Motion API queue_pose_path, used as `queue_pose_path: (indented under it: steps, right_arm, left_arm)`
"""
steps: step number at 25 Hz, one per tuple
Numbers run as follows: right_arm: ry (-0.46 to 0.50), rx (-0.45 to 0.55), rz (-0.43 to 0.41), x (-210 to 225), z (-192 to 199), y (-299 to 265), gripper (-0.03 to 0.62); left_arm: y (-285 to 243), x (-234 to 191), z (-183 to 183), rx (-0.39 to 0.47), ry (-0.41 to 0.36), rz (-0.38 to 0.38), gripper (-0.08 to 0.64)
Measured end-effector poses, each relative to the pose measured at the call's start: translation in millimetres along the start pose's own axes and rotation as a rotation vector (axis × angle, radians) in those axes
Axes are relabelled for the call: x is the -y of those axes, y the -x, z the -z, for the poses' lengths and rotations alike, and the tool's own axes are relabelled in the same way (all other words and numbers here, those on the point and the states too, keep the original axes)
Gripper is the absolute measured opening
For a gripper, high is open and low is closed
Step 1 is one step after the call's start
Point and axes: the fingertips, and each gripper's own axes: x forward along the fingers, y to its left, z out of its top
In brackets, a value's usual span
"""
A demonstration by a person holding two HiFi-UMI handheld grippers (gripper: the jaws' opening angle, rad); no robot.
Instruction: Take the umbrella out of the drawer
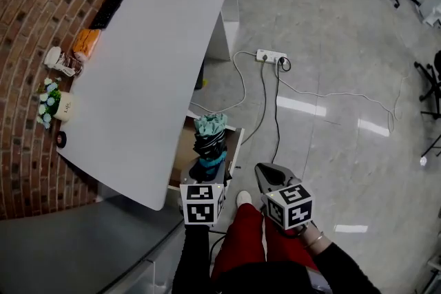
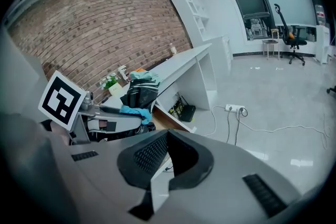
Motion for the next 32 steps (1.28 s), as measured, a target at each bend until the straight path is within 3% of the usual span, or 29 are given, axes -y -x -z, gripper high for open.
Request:
queue_pose_path:
  steps: [18,32]
  right_arm:
    - [0.093,0.110,-0.018,-4.7,-38.5,66.8,-0.002]
    - [0.158,0.235,-0.030,3.8,-72.7,133.6,-0.002]
  left_arm:
    - [79.1,44.9,-33.5,0.158,0.049,-0.004,0.218]
    - [136.8,83.2,-65.4,0.298,0.017,-0.024,0.218]
